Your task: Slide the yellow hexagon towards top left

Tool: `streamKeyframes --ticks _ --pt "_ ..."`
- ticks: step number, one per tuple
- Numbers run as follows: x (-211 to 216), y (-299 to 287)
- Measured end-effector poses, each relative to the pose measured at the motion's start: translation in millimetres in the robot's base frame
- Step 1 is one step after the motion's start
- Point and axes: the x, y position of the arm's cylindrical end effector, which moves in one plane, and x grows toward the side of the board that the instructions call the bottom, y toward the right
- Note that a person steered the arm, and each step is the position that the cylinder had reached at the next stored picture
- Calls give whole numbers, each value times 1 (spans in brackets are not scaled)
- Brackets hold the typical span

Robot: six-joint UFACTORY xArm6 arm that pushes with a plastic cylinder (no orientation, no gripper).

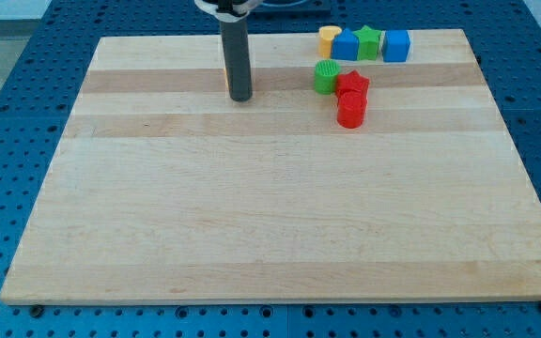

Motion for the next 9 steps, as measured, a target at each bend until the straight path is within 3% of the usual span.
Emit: streamKeyframes --ticks 2,4,9 --pt "3 58" --pt "-35 10" --pt "-35 -13"
